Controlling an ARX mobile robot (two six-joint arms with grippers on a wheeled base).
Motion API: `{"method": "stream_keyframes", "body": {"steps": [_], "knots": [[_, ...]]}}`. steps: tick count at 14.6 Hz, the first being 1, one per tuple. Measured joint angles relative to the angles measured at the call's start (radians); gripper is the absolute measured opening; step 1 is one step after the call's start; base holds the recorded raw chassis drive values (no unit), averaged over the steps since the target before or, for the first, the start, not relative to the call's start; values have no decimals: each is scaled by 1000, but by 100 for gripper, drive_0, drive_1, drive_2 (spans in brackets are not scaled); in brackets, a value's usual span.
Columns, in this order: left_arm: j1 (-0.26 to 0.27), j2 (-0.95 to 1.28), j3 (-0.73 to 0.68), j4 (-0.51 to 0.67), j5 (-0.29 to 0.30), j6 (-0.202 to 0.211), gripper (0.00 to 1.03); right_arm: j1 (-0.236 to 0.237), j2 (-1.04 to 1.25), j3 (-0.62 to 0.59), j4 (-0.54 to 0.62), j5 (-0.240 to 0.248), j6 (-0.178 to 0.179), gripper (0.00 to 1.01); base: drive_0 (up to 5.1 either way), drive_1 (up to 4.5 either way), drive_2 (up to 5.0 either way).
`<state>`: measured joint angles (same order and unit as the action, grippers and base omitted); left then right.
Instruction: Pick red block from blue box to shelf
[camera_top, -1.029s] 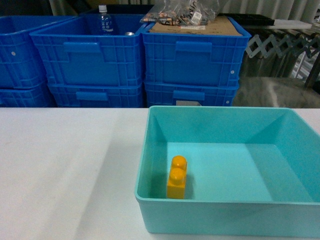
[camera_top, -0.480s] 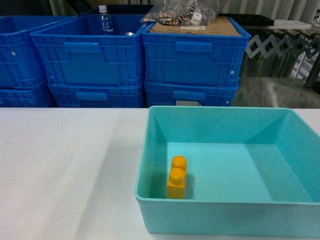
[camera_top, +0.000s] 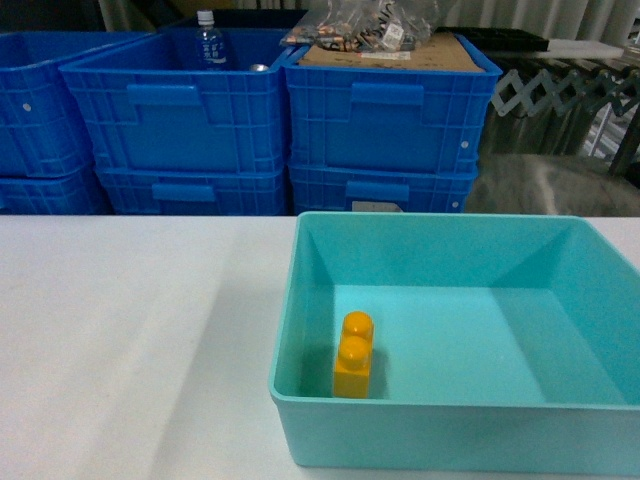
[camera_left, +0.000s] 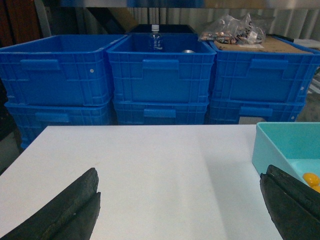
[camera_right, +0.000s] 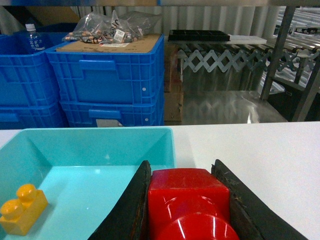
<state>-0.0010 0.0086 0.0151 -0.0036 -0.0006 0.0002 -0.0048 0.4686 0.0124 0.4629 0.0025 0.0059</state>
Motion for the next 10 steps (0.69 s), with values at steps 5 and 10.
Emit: {"method": "stream_keyframes", "body": {"steps": [5, 10], "knots": [[0, 0, 0, 0, 0, 0, 98, 0, -163, 0, -156, 0, 0, 28, 0, 0, 0], [0, 0, 0, 0, 0, 0, 98, 0, -265, 0, -259, 0, 0, 28, 0, 0, 0]]}}
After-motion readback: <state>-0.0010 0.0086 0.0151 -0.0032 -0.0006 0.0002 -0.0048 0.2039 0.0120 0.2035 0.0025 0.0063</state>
